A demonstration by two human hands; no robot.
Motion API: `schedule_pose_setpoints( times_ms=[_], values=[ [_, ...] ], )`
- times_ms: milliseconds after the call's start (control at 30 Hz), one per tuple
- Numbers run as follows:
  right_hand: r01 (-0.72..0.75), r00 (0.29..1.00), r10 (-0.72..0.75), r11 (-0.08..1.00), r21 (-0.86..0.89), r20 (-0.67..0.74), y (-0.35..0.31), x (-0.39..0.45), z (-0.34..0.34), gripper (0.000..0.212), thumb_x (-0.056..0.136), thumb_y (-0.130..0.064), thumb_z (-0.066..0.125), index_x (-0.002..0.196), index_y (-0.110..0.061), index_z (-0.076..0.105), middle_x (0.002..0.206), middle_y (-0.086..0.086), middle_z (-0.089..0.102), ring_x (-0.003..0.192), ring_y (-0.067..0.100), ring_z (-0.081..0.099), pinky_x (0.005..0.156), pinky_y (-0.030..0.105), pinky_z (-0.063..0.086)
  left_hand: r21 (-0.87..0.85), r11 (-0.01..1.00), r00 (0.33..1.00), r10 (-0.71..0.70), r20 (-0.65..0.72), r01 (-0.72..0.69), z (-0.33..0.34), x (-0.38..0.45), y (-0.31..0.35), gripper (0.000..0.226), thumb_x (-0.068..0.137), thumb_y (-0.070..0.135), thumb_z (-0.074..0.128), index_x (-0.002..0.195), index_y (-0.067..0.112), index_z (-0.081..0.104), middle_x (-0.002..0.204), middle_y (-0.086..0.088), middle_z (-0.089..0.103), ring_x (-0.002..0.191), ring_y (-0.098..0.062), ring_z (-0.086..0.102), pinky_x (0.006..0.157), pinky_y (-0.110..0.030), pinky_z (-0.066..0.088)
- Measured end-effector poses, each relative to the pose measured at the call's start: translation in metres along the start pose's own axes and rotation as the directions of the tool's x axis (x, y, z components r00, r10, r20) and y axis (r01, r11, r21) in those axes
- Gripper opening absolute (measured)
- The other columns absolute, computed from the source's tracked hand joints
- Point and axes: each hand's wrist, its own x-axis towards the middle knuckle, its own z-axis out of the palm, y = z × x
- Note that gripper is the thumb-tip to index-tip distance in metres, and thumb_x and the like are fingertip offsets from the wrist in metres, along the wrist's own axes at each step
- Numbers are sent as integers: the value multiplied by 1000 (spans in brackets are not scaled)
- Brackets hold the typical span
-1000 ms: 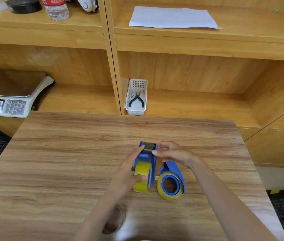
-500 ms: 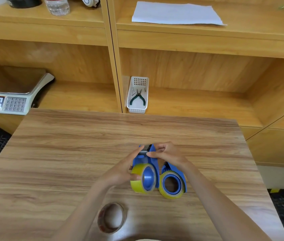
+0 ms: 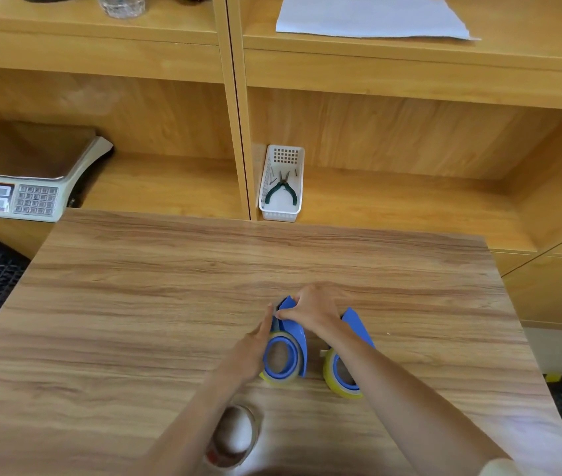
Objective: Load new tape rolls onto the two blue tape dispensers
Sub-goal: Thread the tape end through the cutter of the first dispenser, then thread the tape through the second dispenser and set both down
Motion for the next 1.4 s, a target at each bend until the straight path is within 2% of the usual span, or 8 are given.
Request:
schedule_pose_setpoints(
  times_ms=[233, 633, 800, 933, 1133, 1200, 1267, 1400],
  values=[
    [-57, 998, 57, 998, -7, 10, -6, 15, 14, 65, 71, -48, 84, 50, -18, 30, 46, -6, 29, 39, 9, 26, 40, 25, 20, -78, 997, 1000, -26, 0, 25, 1, 8, -20, 92, 92, 6, 50, 144, 30, -23, 121, -15, 62, 101, -29, 63, 86, -35, 49],
    [-136, 991, 136, 990, 47, 12, 10, 22, 32, 60, 67, -59, 81, 62, -21, 34, 57, -7, 36, 48, 9, 33, 46, 26, 25, -97, 995, 1000, 13, 4, -13, 14, 14, -27, 86, 92, 1, 46, 150, 23, -14, 143, -13, 45, 116, -24, 56, 81, -14, 36],
    [-154, 988, 150, 984, 95, 45, 16, 20, 36, 58, 66, -66, 78, 76, -18, 47, 74, -4, 52, 65, 13, 49, 54, 27, 36, -153, 987, 999, 37, -40, -43, 15, 10, -32, 93, 90, 3, 53, 141, 33, -18, 154, -8, 32, 131, -23, 45, 98, -24, 42],
    [-91, 994, 88, 995, 40, 61, 23, 13, 32, 46, 80, -56, 72, 79, -15, 50, 77, 0, 57, 68, 16, 53, 62, 31, 42, -227, 972, 994, 36, -102, -59, 13, 3, -29, 83, 85, 20, 50, 143, 39, -6, 150, -9, 38, 130, -25, 47, 101, -36, 44],
    [93, 990, -102, 991, -93, -102, 50, -2, -8, 25, 93, -45, 62, 99, -21, 67, 102, -3, 72, 99, 19, 66, 79, 34, 53, -133, 991, 960, -63, -272, 27, 3, 0, -25, 64, 91, 2, 47, 146, 31, 33, 137, -6, 51, 120, -26, 52, 96, -38, 45],
    [185, 972, -206, 967, -175, -112, 69, -7, -22, 30, 91, -43, 65, 115, -25, 64, 124, -3, 65, 120, 21, 54, 95, 37, 47, -137, 991, 942, -48, -333, 2, -2, -2, -18, 55, 92, 4, 48, 140, 30, 43, 132, -1, 55, 120, -23, 51, 96, -37, 45],
    [216, 976, -217, 958, -190, 15, 91, -15, -30, 53, 86, -45, 71, 134, -32, 54, 149, -2, 43, 138, 27, 34, 111, 44, 35, -115, 992, 917, 0, -398, -50, -3, -1, -11, 51, 90, 5, 51, 133, 32, 48, 125, 4, 60, 117, -20, 53, 94, -38, 47],
    [197, 956, -137, 955, -220, 260, 135, -32, -28, 94, 80, -38, 79, 152, -49, 19, 166, -7, -9, 151, 32, 5, 116, 56, 27, -126, 982, 904, 75, -420, -140, 2, -2, 3, 46, 90, 2, 50, 127, 29, 54, 118, 8, 63, 114, -16, 55, 94, -33, 47]
  ],
)
